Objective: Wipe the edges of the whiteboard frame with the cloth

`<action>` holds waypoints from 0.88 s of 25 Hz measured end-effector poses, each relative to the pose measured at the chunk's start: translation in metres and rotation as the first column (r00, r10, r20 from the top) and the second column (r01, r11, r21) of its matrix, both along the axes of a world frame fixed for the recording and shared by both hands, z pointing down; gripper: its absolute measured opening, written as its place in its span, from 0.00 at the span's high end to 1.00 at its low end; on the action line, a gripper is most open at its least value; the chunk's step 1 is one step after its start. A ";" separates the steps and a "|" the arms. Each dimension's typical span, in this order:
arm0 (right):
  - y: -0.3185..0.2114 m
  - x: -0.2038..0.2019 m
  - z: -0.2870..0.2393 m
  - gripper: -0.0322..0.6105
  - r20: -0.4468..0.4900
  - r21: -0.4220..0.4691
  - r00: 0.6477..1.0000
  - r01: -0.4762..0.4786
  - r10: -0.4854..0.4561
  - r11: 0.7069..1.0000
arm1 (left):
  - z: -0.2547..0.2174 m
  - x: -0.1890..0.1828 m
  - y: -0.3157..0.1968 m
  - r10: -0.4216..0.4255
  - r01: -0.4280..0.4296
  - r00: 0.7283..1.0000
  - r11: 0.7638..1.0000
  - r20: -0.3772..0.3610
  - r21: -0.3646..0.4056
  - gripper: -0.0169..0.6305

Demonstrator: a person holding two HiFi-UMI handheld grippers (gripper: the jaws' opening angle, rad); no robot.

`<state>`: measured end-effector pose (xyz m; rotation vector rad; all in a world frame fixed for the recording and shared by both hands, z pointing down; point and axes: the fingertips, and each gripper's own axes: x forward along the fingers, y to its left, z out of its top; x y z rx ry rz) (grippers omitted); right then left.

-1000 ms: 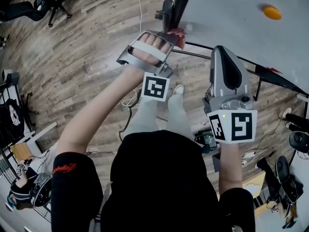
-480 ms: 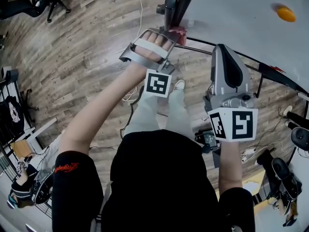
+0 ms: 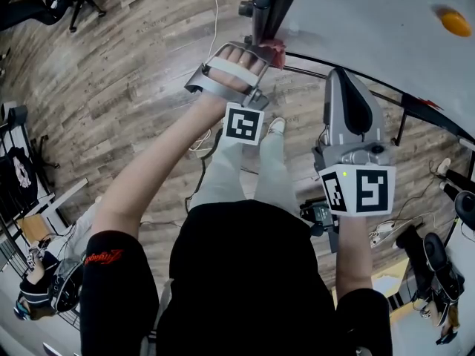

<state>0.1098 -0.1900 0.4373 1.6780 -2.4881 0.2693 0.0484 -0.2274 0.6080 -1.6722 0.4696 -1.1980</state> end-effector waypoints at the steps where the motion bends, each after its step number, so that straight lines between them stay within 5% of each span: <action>1: 0.000 0.001 0.002 0.95 -0.001 -0.003 1.000 -0.001 0.001 1.000 | 0.003 0.000 0.000 0.000 0.000 1.000 1.000 0.001 -0.002 0.89; 22: -0.005 0.000 0.040 0.95 -0.001 -0.069 1.000 0.002 -0.002 0.998 | 0.051 0.004 -0.008 -0.010 0.011 1.000 0.999 0.023 -0.042 0.89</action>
